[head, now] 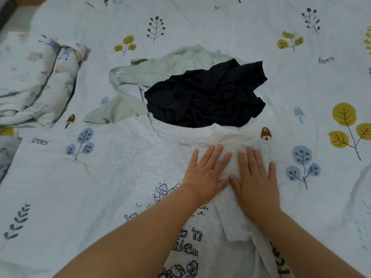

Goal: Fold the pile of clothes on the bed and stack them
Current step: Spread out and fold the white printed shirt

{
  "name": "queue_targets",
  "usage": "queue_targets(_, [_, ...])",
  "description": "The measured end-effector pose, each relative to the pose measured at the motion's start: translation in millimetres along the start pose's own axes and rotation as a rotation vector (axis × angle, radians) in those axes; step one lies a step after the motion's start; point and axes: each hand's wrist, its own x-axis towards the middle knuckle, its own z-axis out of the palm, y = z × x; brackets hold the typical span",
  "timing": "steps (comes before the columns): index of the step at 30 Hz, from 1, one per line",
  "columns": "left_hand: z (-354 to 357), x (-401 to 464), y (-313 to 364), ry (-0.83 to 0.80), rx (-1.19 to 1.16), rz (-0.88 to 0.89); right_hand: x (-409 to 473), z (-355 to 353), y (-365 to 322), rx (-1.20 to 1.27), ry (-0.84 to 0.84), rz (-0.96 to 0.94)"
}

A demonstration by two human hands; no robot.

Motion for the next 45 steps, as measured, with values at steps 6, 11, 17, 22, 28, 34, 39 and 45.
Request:
queue_targets(6, [-29.4, -40.1, -28.3, 0.364, -0.339, -0.12, -5.2, -33.8, -17.6, 0.137, 0.162, -0.007])
queue_targets(11, [-35.5, -90.7, -88.4, 0.514, -0.467, -0.463, -11.7, -57.5, -69.3, 0.339, 0.202, -0.281])
queue_targets(17, [-32.2, -139.7, -170.7, 0.437, -0.549, -0.901, -10.3, -70.0, -143.9, 0.378, 0.021, -0.395])
queue_targets(22, [-15.4, -148.5, -196.8, 0.317, -0.913, -0.945, 10.4, -78.7, -200.3, 0.431, -0.032, -0.382])
queue_targets(28, [-24.6, -135.1, -181.4, 0.138, -1.096, -0.703, 72.7, -83.5, -249.3, 0.291, 0.036, -0.442])
queue_targets(34, [-19.4, -137.8, -181.9, 0.118, -0.852, -0.537, 103.4, -84.8, -281.6, -0.097, -0.16, -0.632])
queue_targets(39, [-32.7, -159.2, -218.3, 0.208, -0.751, -0.549, 105.8, -88.1, -286.2, -0.295, -0.363, -0.519])
queue_targets(45, [-44.1, -190.3, -268.2, 0.586, -0.772, -0.842, 115.1, -101.5, -304.5, 0.383, 0.071, -0.276])
